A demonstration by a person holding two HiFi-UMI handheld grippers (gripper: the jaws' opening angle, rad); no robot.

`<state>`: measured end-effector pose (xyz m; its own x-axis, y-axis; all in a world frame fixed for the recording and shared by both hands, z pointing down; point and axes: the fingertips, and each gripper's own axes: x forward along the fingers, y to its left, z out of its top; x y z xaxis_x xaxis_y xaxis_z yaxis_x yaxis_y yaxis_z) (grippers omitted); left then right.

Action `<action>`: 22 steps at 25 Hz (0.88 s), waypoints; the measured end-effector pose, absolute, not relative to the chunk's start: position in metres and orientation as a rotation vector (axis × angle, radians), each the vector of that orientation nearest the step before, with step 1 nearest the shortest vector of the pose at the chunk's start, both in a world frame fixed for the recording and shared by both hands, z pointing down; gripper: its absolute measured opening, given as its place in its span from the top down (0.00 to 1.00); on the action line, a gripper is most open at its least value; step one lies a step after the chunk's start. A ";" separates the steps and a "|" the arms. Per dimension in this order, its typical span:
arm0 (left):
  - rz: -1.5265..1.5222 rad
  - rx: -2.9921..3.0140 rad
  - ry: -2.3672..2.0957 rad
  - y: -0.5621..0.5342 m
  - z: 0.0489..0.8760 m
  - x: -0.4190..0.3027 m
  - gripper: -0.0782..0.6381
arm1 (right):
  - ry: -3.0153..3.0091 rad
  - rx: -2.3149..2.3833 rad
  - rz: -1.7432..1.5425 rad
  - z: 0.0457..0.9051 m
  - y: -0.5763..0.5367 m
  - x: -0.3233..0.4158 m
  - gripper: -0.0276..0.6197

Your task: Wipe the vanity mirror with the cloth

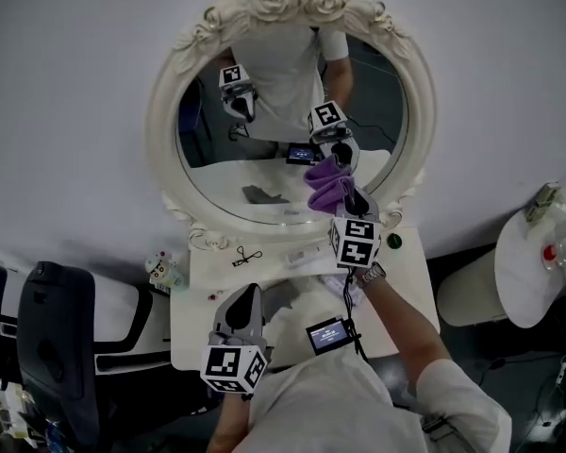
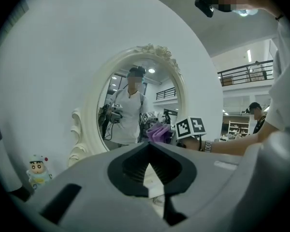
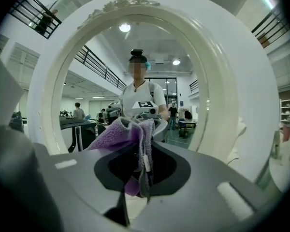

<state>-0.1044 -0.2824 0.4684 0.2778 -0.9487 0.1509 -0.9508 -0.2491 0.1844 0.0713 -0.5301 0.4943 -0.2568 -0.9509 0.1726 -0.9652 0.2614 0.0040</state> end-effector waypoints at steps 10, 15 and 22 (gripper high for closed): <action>-0.002 2.374 -1.706 -0.306 0.464 -0.072 0.89 | -2.283 1.947 0.140 0.488 -0.543 0.146 0.86; 0.004 2.378 -1.705 -0.310 0.465 -0.070 0.89 | -2.270 1.973 0.117 0.488 -0.544 0.150 0.86; -0.004 2.313 -1.790 -0.296 0.466 -0.097 0.89 | -2.364 1.972 0.247 0.491 -0.524 0.116 0.87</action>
<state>-0.0972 -0.2963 0.4663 0.2598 -0.9569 0.1297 -0.9563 -0.2364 0.1718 0.1165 -0.5240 0.4908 -0.1838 -0.9726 0.1425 -0.9810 0.1723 -0.0889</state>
